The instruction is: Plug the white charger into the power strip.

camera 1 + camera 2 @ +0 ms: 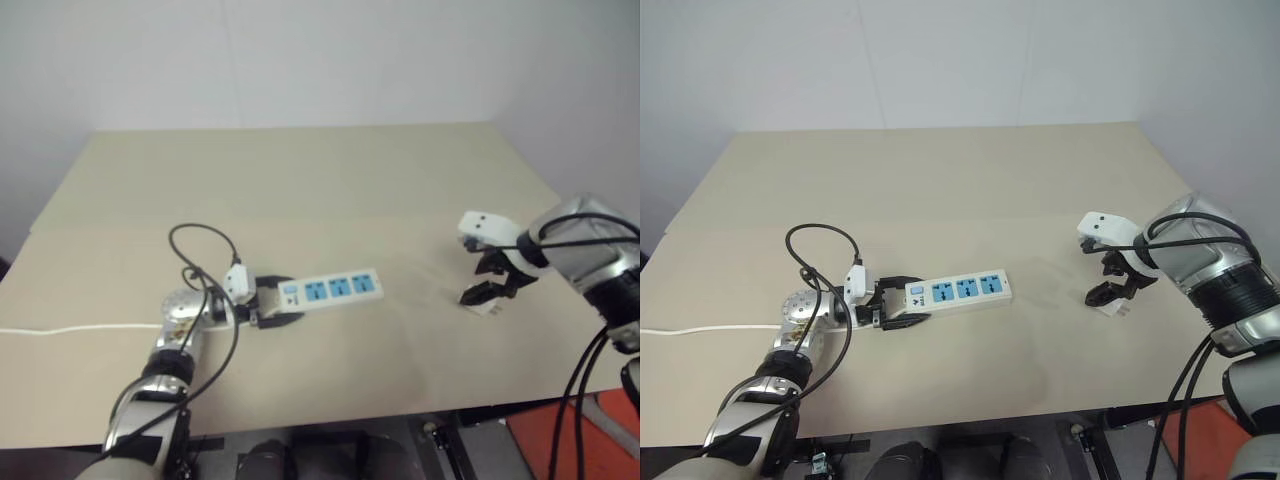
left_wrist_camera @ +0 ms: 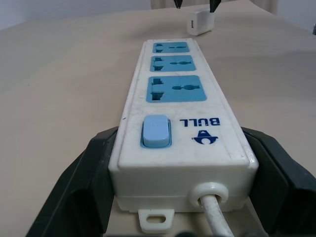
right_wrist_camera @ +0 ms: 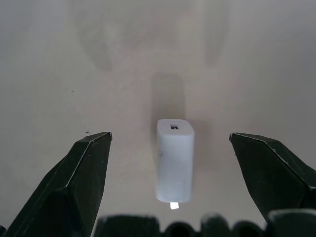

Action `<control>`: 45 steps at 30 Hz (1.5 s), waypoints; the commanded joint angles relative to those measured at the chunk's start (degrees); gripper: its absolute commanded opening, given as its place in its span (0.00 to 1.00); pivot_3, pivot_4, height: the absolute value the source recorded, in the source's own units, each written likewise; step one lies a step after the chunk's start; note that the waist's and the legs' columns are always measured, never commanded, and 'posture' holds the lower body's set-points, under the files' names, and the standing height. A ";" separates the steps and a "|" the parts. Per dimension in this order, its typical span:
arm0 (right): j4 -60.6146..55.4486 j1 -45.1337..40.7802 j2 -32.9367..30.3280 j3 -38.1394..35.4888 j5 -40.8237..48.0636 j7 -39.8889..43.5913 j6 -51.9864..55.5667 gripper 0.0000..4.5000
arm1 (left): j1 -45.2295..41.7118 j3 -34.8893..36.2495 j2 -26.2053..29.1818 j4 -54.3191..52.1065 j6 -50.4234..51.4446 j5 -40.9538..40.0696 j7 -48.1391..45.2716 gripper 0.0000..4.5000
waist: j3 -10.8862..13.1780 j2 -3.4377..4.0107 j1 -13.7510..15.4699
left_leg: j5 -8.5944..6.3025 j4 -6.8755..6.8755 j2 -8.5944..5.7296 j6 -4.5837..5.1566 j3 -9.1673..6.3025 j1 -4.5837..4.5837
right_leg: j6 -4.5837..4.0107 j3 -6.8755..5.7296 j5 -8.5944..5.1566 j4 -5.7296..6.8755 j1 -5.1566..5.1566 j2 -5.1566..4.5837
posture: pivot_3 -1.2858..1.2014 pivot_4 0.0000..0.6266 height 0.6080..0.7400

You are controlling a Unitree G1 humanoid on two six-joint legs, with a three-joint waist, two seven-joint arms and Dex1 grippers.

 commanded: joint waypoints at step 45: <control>-23.32 21.78 31.44 -41.58 36.09 -6.19 -21.70 0.25 | 7.83 -3.93 6.06 -17.09 10.05 -3.37 -4.20 0.73 | 0.01 0.01 -0.56 | 0.20 -0.17 0.18 -0.36 -0.12 0.29 | -0.09 0.00 0.04 -0.04 0.29 0.39 | 0.52 0.24 1.00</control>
